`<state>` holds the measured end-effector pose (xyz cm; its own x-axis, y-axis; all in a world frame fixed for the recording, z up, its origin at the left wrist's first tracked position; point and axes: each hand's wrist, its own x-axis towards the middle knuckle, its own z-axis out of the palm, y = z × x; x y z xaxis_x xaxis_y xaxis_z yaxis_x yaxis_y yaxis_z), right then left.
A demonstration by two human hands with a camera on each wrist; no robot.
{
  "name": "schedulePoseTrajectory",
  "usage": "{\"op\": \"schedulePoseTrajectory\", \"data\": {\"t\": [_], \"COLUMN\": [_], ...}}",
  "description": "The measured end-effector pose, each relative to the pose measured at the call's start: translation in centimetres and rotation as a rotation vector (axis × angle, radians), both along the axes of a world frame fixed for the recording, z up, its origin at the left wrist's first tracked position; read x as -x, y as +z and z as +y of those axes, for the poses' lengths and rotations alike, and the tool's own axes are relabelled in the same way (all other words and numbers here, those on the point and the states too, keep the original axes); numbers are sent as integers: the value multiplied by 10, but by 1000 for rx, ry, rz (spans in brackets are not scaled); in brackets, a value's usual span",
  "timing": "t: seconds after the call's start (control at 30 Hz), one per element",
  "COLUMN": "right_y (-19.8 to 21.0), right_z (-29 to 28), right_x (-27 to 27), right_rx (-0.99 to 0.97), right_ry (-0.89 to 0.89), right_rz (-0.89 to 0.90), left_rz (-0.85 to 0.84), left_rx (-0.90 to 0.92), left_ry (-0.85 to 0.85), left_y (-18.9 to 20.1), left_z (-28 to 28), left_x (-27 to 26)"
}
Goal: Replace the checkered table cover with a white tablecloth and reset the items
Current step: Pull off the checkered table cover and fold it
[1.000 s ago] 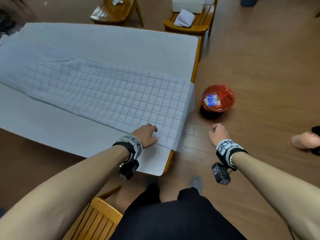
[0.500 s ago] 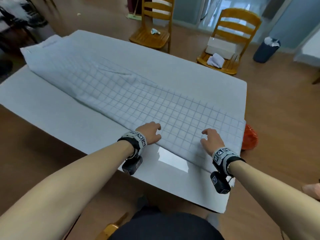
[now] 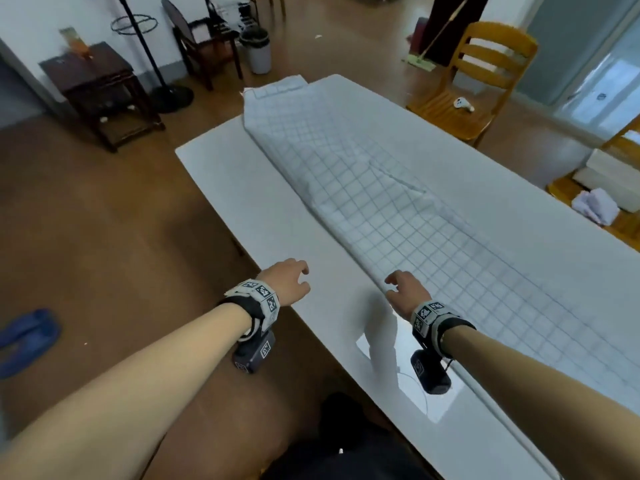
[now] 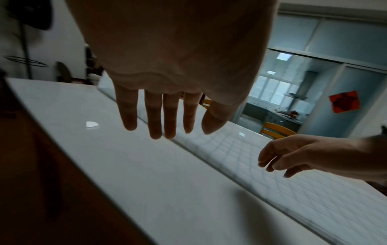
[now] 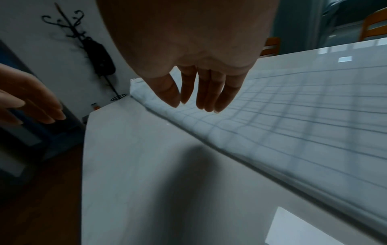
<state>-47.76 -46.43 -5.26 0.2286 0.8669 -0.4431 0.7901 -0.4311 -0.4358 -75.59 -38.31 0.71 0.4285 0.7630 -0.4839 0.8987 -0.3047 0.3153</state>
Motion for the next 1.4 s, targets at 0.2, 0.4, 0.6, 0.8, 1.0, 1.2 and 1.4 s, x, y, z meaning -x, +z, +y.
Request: {"op": "schedulePoseTrajectory", "data": {"t": [0.2,0.4,0.6,0.8,1.0,1.2,1.4], "right_y": [-16,-29,-43,-60,-58,-51,-46], "right_z": [113,240,337,376,385,363,308], "right_x": [82,127,133,134,129,139,176], "right_rx": [-21,-55,1,110,205,261,384], "right_ry": [178,222,127,103,129,-79,-389], "right_rz": [19,-72,-232,-324,-382,-352,-345], "left_rz": [35,54,96,113,152,105,52], "left_rx": [1,30,110,112,193,178,177], "left_ry": [175,229,196,159,-24,-315,-640], "left_y": [2,-1,2,-4,-33,-58,-70], "left_z": [58,156,243,314,378,449,493], "left_x": [91,126,140,153,133,84,72]}}
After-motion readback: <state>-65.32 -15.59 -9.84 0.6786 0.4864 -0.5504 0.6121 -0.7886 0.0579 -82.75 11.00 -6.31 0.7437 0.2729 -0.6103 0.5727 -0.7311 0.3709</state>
